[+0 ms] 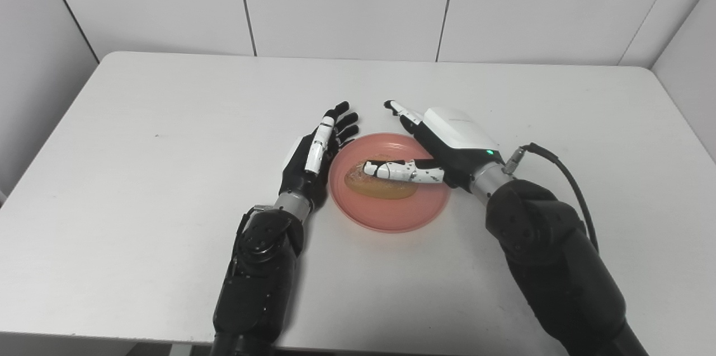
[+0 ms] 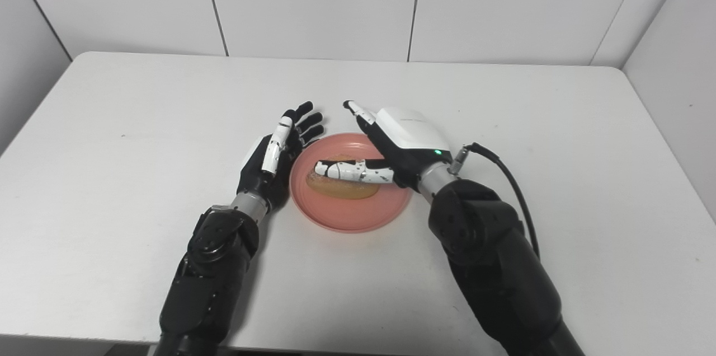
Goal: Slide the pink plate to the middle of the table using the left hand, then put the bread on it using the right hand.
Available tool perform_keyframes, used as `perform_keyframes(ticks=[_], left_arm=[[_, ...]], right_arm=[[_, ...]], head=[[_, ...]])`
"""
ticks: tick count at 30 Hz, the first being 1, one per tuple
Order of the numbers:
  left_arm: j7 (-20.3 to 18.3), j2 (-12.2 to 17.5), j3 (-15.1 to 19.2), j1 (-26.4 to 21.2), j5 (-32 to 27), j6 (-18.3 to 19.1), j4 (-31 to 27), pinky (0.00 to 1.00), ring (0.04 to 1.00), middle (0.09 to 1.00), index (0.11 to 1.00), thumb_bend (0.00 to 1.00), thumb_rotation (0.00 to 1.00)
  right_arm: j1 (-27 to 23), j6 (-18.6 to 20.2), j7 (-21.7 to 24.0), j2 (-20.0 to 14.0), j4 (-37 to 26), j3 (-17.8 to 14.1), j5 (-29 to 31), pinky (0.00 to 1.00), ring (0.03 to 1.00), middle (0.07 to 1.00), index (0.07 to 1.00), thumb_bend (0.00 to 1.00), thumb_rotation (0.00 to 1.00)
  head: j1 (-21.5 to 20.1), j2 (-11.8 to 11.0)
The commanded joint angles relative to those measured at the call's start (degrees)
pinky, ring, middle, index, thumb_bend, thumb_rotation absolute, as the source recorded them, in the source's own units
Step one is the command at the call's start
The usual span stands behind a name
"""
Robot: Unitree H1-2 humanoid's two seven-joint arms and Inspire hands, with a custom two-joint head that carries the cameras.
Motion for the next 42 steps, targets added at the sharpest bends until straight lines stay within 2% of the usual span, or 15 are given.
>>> perform_keyframes(ticks=[1, 4, 8, 11, 15, 20, 23, 25, 29, 33, 36, 42], left_arm=[[1.08, -0.36, 0.17, 0.79, 0.78, -0.86, -1.34, 0.93, 0.928, 0.936, 0.923, 0.36, 1.00], [1.19, -0.03, -0.24, 1.70, 1.60, -2.02, -2.49, 0.99, 0.974, 0.984, 0.983, 0.35, 1.00], [1.27, 0.33, -0.88, 3.53, 3.15, -4.66, -3.74, 1.00, 0.997, 0.999, 0.999, 0.38, 1.00], [2.16, -0.21, -0.90, 5.15, 4.27, -5.99, -4.97, 1.00, 1.000, 1.000, 1.000, 0.37, 1.00], [3.36, -0.61, -1.30, 7.01, 6.08, -6.48, -6.68, 1.00, 1.000, 1.000, 1.000, 0.36, 1.00], [3.93, -0.69, -2.62, 9.75, 8.12, -7.57, -9.64, 1.00, 1.000, 1.000, 1.000, 0.37, 1.00], [4.58, -0.88, -3.29, 11.62, 9.20, -7.44, -11.66, 1.00, 1.000, 1.000, 1.000, 0.37, 1.00], [5.14, -1.04, -3.82, 13.06, 10.21, -7.61, -13.13, 1.00, 1.000, 1.000, 1.000, 0.36, 1.00], [5.06, -0.66, -4.14, 13.76, 10.95, -8.13, -13.65, 0.99, 0.998, 1.000, 1.000, 0.37, 1.00], [4.18, 0.22, -4.27, 13.26, 10.96, -8.41, -13.50, 0.99, 0.999, 1.000, 1.000, 0.35, 1.00], [3.60, 0.83, -3.92, 12.40, 10.38, -8.37, -12.90, 0.99, 1.000, 1.000, 1.000, 0.35, 1.00], [3.02, 1.81, -3.75, 11.29, 9.88, -8.36, -11.40, 1.00, 1.000, 1.000, 1.000, 0.36, 1.00]], right_arm=[[0.43, -2.21, -6.13, 1.90, -2.01, -2.81, 1.85, 0.84, 0.958, 0.984, 0.998, 0.85, 0.99], [3.81, -5.34, -13.92, 4.39, -1.46, -5.82, 4.69, 0.84, 0.953, 0.989, 1.000, 0.84, 0.98], [8.72, -7.64, -20.35, 7.12, -1.45, -9.01, 9.17, 0.83, 0.958, 0.999, 1.000, 0.80, 1.00], [12.78, -8.73, -24.18, 9.21, -1.26, -11.54, 13.65, 0.88, 0.983, 1.000, 1.000, 0.78, 1.00], [16.98, -10.85, -27.25, 10.40, -0.78, -13.27, 18.14, 0.94, 0.998, 1.000, 1.000, 0.77, 1.00], [22.17, -16.13, -32.59, 13.47, 0.96, -14.35, 24.02, 0.95, 1.000, 1.000, 1.000, 0.73, 1.00], [23.67, -18.63, -32.69, 14.71, 2.28, -14.59, 29.25, 0.96, 1.000, 1.000, 1.000, 0.68, 1.00], [24.35, -18.87, -32.16, 15.70, 2.59, -14.50, 32.59, 0.97, 1.000, 1.000, 1.000, 0.66, 1.00], [25.05, -20.31, -32.03, 16.38, 3.29, -13.85, 36.13, 0.97, 0.991, 1.000, 1.000, 0.53, 1.00], [24.93, -18.38, -32.00, 17.39, 4.26, -14.32, 39.45, 0.97, 0.995, 1.000, 1.000, 0.45, 1.00], [24.31, -17.70, -32.09, 17.88, 5.68, -14.97, 41.75, 0.98, 0.994, 1.000, 1.000, 0.33, 1.00], [23.54, -18.19, -32.42, 17.90, 7.40, -15.76, 43.87, 0.99, 0.987, 1.000, 1.000, 0.27, 1.00]], head=[[-0.03, -0.14], [-0.32, -0.50], [-0.51, -0.65], [-0.61, -0.60], [-1.08, -0.68], [-1.22, -0.70], [-1.94, -0.80], [-2.32, -0.74], [-2.09, -0.54], [-1.87, -0.24], [-1.86, -0.27], [-1.80, -0.33]])
